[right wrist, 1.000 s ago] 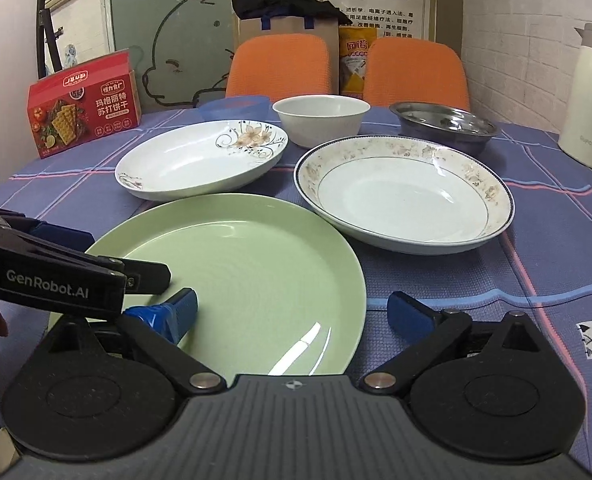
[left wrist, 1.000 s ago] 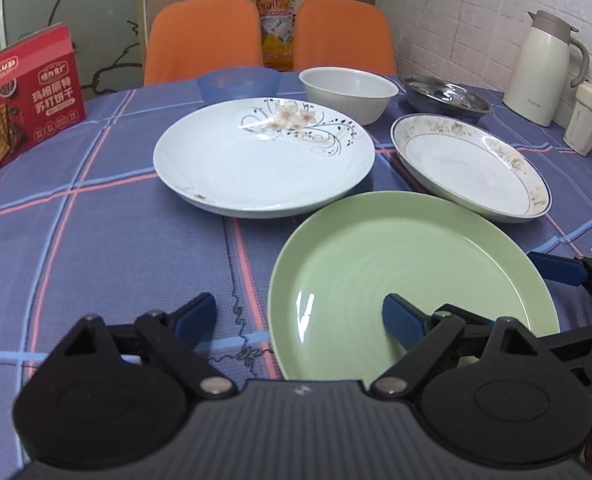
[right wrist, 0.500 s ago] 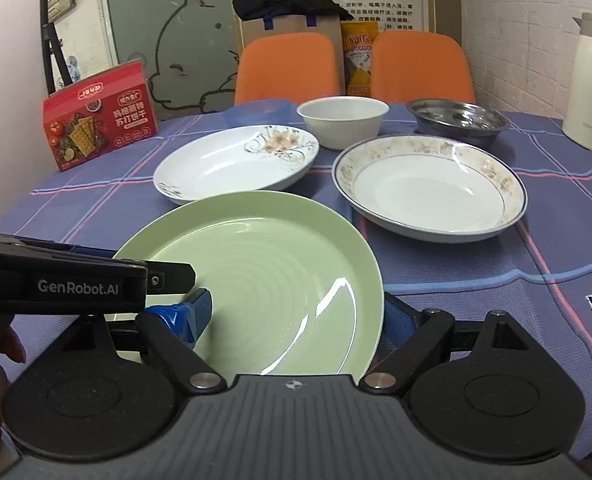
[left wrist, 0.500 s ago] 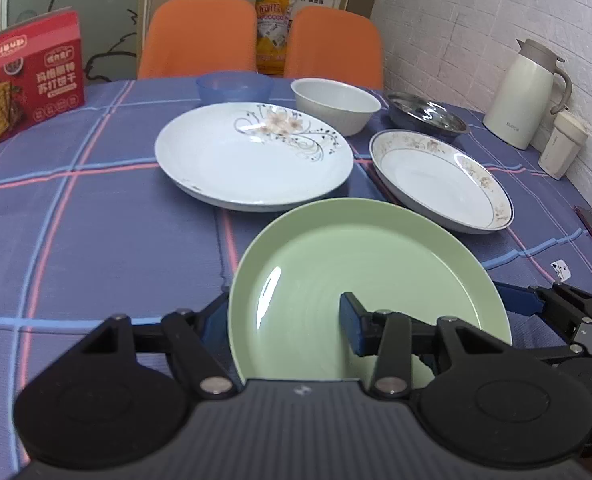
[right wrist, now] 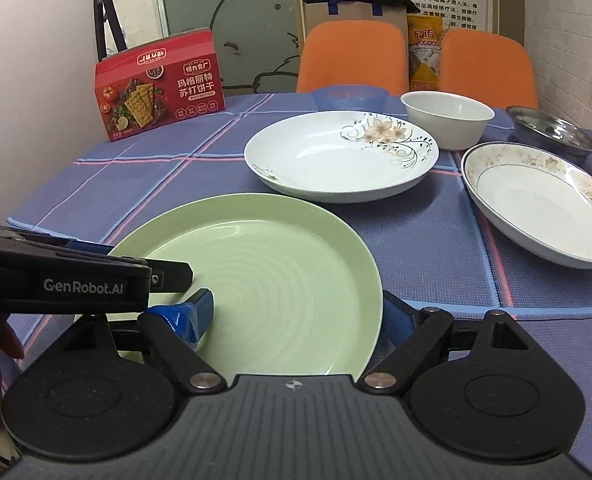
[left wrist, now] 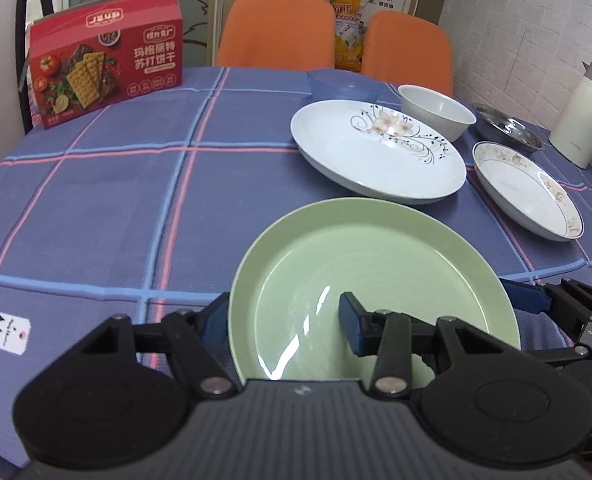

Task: Organize plates and bowls

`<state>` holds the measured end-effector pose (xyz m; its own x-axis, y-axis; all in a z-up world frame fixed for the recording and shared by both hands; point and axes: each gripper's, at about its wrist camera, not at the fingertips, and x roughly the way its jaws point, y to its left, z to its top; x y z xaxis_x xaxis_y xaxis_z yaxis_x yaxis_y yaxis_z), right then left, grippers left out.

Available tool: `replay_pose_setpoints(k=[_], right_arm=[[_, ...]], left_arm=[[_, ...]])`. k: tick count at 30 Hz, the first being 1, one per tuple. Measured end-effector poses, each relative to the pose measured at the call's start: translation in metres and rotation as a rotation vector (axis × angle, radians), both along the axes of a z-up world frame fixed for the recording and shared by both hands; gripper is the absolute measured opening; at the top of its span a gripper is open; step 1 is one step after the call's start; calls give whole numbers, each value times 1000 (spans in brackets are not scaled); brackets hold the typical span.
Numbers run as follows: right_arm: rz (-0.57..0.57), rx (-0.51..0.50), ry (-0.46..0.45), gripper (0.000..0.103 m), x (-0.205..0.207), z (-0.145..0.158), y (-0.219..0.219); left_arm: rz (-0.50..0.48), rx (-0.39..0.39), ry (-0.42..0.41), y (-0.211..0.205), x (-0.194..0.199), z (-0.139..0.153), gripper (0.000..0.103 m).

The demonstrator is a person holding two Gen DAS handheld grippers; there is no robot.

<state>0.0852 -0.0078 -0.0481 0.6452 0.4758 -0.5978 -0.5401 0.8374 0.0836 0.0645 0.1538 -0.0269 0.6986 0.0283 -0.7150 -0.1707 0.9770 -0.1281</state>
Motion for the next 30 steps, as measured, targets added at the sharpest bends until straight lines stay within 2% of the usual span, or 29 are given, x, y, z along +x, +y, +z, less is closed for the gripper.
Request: replay_pose_setpoints(k=[4,5,6,7,9,12,15,20,23,26,30], right_arm=[[17,-17,-7,76,3,0,0],[52,-5,6,76,4,2,-3],[69,25,25,74,6,6,-10],[55,62,23,74,9,12,-19],[-1,87,-36,75,17,28,-33],[-28,78,-102,76,45,47,-37],[-26,66,-95,76,85,49,-30],[-25,21,-53,76,139,36,-12],[-23,-3,-9,76,160,24,-6],[-13,-23,20,76,169,15,0],[-1,-20,31,79,169,14,11]], left_arm=[[-8,12,-24,-1,5,-3,45],[-11,-4,-24,1,6,-3,63],[-15,-20,-19,4,7,-3,88],[-19,-31,-37,7,6,0,92],[2,-36,-99,16,3,12,101],[25,-30,-166,31,17,31,102],[29,-27,-178,39,45,39,102],[21,-28,-144,45,98,35,102],[9,-65,-95,48,132,25,102],[-1,-97,-66,50,155,19,102],[4,-86,-61,56,164,17,102]])
